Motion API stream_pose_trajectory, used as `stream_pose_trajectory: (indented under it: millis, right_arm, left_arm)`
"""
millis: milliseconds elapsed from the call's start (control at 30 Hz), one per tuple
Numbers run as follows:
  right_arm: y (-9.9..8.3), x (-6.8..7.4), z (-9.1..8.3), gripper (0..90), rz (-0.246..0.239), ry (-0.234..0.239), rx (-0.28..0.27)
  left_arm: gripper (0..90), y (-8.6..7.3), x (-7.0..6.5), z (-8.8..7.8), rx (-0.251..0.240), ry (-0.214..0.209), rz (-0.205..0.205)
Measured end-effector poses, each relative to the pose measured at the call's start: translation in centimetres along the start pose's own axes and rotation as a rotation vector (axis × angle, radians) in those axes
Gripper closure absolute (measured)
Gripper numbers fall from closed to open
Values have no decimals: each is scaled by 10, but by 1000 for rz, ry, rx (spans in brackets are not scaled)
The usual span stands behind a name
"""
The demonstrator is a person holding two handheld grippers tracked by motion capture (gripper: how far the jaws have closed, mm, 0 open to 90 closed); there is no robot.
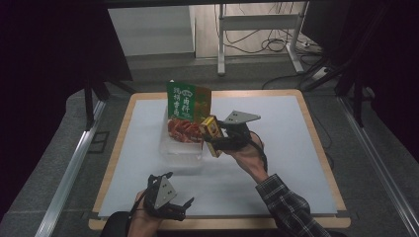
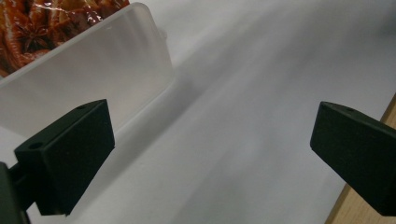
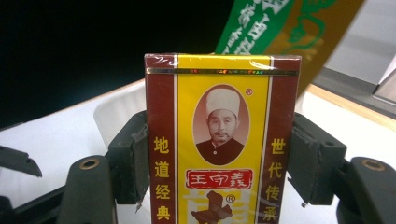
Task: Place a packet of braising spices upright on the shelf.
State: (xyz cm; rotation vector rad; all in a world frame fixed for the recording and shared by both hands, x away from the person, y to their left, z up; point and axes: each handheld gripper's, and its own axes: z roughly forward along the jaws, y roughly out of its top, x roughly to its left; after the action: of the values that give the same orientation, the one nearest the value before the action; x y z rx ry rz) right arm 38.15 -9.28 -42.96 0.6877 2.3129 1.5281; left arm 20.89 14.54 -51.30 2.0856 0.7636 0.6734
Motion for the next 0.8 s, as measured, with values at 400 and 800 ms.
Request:
stream_pose_trajectory:
  millis: [400,800]
  right_arm:
    - [6,15,26,319,-7,29,-35]
    - [6,23,48,319,1,39,-76]
  left_arm:
    - [0,0,-1,1,-1,-1,5]
    - [0,0,-3,2,3,-5,17]
